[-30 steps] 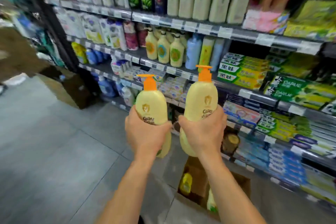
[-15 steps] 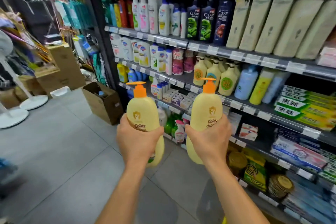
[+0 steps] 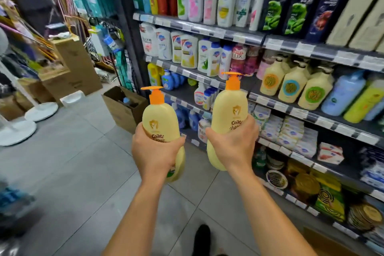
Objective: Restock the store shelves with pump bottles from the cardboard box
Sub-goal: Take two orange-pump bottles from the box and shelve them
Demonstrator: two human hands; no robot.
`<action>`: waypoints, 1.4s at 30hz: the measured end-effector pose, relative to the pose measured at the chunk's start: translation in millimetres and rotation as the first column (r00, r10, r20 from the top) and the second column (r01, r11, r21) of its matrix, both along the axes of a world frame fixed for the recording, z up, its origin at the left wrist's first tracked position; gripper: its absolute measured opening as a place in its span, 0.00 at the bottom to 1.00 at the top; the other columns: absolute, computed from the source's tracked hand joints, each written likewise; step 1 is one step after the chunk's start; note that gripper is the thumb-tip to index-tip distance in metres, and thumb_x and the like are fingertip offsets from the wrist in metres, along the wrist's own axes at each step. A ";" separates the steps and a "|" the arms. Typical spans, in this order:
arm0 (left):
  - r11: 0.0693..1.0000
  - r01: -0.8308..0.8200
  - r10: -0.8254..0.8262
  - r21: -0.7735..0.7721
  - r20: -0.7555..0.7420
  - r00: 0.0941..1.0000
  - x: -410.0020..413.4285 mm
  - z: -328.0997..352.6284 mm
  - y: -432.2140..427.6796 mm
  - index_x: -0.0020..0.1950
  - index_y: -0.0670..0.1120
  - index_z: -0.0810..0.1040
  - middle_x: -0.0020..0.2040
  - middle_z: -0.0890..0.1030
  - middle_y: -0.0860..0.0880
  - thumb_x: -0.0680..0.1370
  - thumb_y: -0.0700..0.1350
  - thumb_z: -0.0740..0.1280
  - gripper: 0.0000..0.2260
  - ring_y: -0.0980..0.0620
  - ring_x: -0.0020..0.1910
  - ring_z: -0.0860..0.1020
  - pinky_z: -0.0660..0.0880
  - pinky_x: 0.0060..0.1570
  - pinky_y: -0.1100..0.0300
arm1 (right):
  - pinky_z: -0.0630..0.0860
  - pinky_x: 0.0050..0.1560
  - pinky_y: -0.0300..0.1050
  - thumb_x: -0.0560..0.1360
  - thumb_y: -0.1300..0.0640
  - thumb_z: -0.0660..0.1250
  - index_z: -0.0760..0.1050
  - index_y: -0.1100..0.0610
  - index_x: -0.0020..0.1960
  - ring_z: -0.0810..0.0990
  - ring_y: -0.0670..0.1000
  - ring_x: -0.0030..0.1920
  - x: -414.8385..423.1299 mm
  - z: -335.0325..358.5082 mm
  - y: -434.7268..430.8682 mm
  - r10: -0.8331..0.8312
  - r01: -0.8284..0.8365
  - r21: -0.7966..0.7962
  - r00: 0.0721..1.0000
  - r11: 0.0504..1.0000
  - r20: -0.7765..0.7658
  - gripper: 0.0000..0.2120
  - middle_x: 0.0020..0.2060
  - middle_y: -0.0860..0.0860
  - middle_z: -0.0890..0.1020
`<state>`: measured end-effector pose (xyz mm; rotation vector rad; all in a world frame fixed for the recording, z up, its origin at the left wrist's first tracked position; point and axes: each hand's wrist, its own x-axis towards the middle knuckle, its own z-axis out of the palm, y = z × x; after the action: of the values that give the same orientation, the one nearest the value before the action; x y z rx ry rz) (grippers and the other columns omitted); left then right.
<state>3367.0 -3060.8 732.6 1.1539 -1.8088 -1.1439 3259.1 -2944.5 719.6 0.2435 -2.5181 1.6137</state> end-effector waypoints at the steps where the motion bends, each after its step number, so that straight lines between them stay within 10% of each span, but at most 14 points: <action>1: 1.000 -0.001 0.000 0.006 0.009 1.000 -6.9 -3.8 -16.1 0.51 0.56 0.67 0.48 0.73 0.55 0.58 0.49 0.82 0.31 0.53 0.46 0.71 0.67 0.43 0.60 | 0.64 0.51 0.41 0.56 0.44 0.78 0.65 0.56 0.62 0.64 0.48 0.53 -6.4 -4.4 -17.2 0.000 0.000 -0.005 1.000 1.000 0.009 0.41 0.55 0.50 0.68; 19: 0.999 0.048 -0.049 0.011 0.031 0.998 -192.1 -40.9 -336.5 0.49 0.58 0.69 0.45 0.75 0.57 0.55 0.49 0.82 0.29 0.55 0.44 0.74 0.66 0.36 0.69 | 0.73 0.48 0.46 0.54 0.45 0.79 0.64 0.57 0.65 0.68 0.50 0.52 -184.0 -42.2 -349.3 -0.097 0.095 0.036 0.994 0.995 0.048 0.45 0.57 0.54 0.70; 37: 0.912 0.396 -0.407 0.110 0.119 0.906 -386.0 -174.4 -581.6 0.58 0.56 0.73 0.50 0.79 0.55 0.54 0.52 0.80 0.34 0.52 0.49 0.77 0.76 0.52 0.51 | 0.73 0.52 0.49 0.52 0.44 0.80 0.61 0.52 0.65 0.74 0.55 0.55 -312.8 -180.0 -560.2 -0.478 0.473 0.083 0.847 0.877 0.233 0.48 0.57 0.52 0.71; 42: 0.879 0.467 -0.472 0.091 0.036 0.881 -447.7 -255.3 -591.2 0.50 0.67 0.70 0.46 0.77 0.61 0.53 0.51 0.81 0.31 0.68 0.44 0.75 0.67 0.42 0.74 | 0.74 0.48 0.42 0.53 0.53 0.84 0.62 0.55 0.66 0.75 0.50 0.53 -372.0 -270.2 -591.8 -0.527 0.544 -0.068 0.832 0.837 0.173 0.49 0.56 0.51 0.73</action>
<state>2919.3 -3652.0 477.3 0.8099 -2.1784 -1.4780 2887.1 -3536.4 449.4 -0.5737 -2.2764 1.5621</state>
